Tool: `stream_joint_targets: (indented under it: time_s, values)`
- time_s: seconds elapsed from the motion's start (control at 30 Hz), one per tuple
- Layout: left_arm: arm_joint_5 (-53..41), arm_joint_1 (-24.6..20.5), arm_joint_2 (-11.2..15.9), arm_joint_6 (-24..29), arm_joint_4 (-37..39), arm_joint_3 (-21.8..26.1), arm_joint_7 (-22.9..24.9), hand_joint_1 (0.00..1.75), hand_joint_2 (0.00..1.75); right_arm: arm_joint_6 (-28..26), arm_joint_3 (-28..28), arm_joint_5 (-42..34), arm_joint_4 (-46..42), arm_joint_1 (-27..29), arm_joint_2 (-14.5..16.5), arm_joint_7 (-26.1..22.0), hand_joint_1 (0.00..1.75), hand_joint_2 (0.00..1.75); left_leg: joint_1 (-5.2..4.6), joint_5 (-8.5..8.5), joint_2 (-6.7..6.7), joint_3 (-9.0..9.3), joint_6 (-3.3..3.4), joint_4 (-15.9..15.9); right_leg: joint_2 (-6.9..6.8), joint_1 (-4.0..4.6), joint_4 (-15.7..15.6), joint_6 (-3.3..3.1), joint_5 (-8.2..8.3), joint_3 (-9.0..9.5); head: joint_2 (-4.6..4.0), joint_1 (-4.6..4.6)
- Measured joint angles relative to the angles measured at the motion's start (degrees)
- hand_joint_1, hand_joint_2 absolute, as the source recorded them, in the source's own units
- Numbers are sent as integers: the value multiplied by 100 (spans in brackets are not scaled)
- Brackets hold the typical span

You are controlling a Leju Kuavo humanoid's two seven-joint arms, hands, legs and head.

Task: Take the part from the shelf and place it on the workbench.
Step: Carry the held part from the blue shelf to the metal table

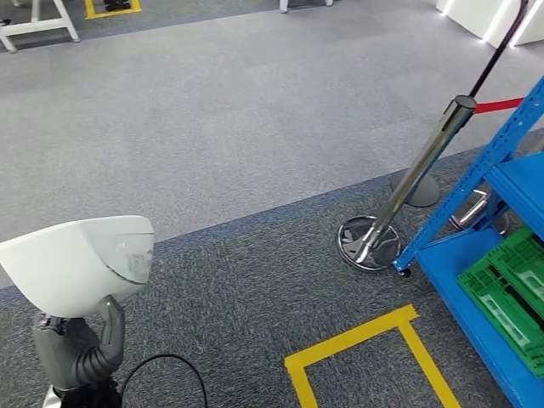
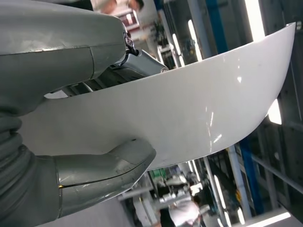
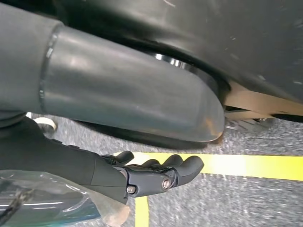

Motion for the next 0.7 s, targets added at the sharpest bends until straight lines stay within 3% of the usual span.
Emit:
stream_joint_targets:
  time_s: [0.07,0.13,0.17,0.2,0.23,0.27,0.33,0.4,0.43,0.47,0.5,0.57,0.63,0.7]
  values:
    - [-2,-3,-4,9,-1,0,0,175,175,2,0,-1,1,-2,-1,1,0,0,3,0,-159,-8,-15,18,313,-16,-764,-50,355,301,0,-4]
    - [-3,1,-7,17,-2,2,0,175,175,11,0,-2,1,-8,-2,3,0,0,23,17,-293,-47,-74,24,516,-18,-1094,-74,416,462,0,-6]
    - [-3,9,-7,20,-2,3,1,175,175,18,-1,-2,1,-12,-2,6,0,0,34,34,-361,-68,-117,20,484,-12,-1124,-82,416,486,0,-5]
    - [-4,21,-5,23,-3,4,2,175,175,27,-1,-1,1,-15,0,8,0,0,46,48,-413,-86,-154,15,410,-12,-1137,-100,432,508,0,-5]
    - [-5,30,-4,28,-3,4,3,175,175,40,-2,2,1,-16,1,11,0,0,43,28,-359,-110,-184,48,331,-18,-1163,-126,452,524,0,-10]
    - [-7,31,-3,32,-4,4,5,175,175,54,-2,5,1,-11,3,10,0,0,34,-53,-225,-168,-212,167,238,-25,-1192,-156,468,540,-1,-15]
    - [-14,24,-2,38,-4,4,15,175,175,87,-2,16,2,1,4,13,0,0,28,-391,142,-429,-266,740,33,-18,-1222,-203,471,565,-1,-26]
    - [-34,31,1,44,-4,5,45,175,175,117,-2,37,2,9,4,20,0,0,57,-694,288,-740,-319,1434,-171,-2,-1219,-221,453,570,0,-30]
    - [-47,44,2,50,-4,6,62,175,175,130,-2,49,2,10,4,24,0,0,73,-710,309,-796,-338,1577,-267,1,-1218,-221,444,573,0,-30]
    - [-60,56,4,57,-4,7,76,175,175,138,-2,59,2,9,4,28,0,0,85,-621,334,-741,-351,1500,-356,1,-1217,-213,434,579,0,-30]
    - [-71,68,7,64,-4,8,86,175,175,144,-1,67,2,8,4,31,0,0,93,-450,384,-575,-358,1208,-436,0,-1216,-201,422,593,0,-31]
    - [-102,77,10,78,-5,9,104,175,175,150,0,85,2,7,4,32,0,0,81,-151,625,-154,-338,435,-573,18,-1202,-152,381,624,0,-32]
    - [-146,89,13,107,-10,14,132,175,175,157,4,108,2,3,3,33,0,0,49,-82,763,41,-267,56,-681,46,-1189,-88,335,642,0,-20]
    - [-178,123,16,143,-18,26,162,175,175,161,8,120,2,-13,2,34,0,0,26,-95,657,32,-189,36,-782,45,-1192,-34,304,686,-1,-11]
